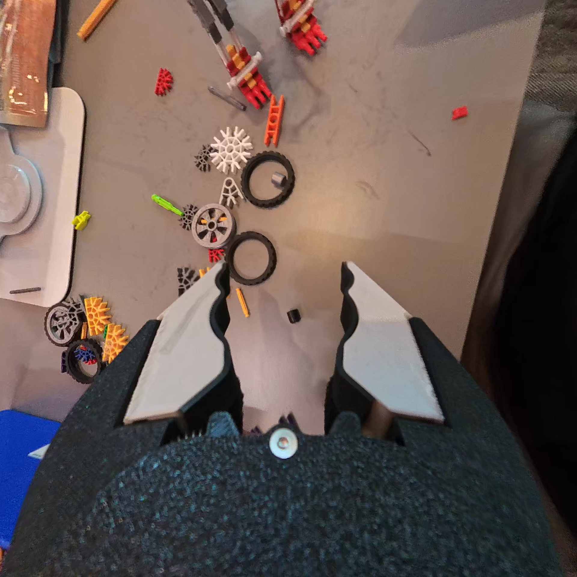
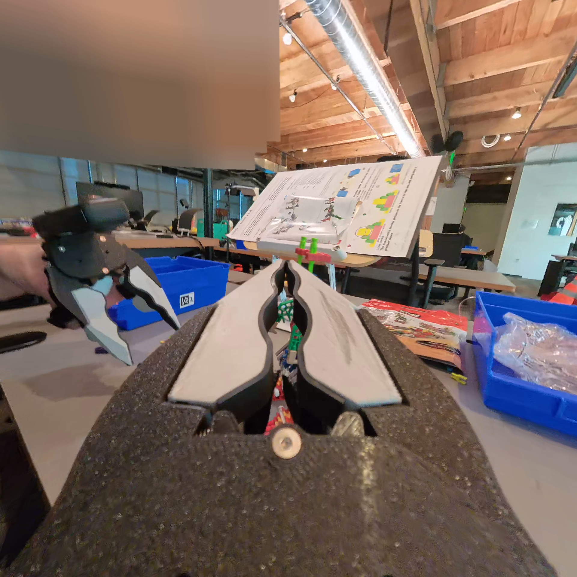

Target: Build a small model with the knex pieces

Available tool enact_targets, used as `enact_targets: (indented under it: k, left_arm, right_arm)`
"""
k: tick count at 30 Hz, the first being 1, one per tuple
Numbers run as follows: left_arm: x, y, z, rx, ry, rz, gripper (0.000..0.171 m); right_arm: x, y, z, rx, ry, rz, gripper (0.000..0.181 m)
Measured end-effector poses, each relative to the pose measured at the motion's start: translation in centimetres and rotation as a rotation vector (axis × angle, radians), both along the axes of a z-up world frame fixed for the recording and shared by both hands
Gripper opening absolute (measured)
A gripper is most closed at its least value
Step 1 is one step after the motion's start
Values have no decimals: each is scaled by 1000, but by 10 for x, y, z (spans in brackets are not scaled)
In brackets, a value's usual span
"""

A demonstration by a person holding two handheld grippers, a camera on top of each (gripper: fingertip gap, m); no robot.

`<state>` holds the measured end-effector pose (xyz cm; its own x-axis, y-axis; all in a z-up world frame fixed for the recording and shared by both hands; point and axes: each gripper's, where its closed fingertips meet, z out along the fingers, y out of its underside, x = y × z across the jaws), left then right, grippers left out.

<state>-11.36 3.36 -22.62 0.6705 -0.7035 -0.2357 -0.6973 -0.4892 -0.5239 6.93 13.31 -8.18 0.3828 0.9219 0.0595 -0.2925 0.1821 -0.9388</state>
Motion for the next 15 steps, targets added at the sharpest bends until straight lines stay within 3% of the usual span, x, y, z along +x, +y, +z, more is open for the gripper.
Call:
enact_targets:
  k: [6, 11, 15]
  left_arm:
    - [14, 11, -14, 22, -87, 36, 70]
    - [20, 19, -16, 58, -102, 63, 72]
    - [14, 19, -16, 59, -128, 93, 72]
  right_arm:
    - [18, 29, 8, -149, 165, 10, 0]
    - [41, 54, 22, -364, 428, 166, 0]
    - [73, 59, 27, -342, 392, 96, 12]
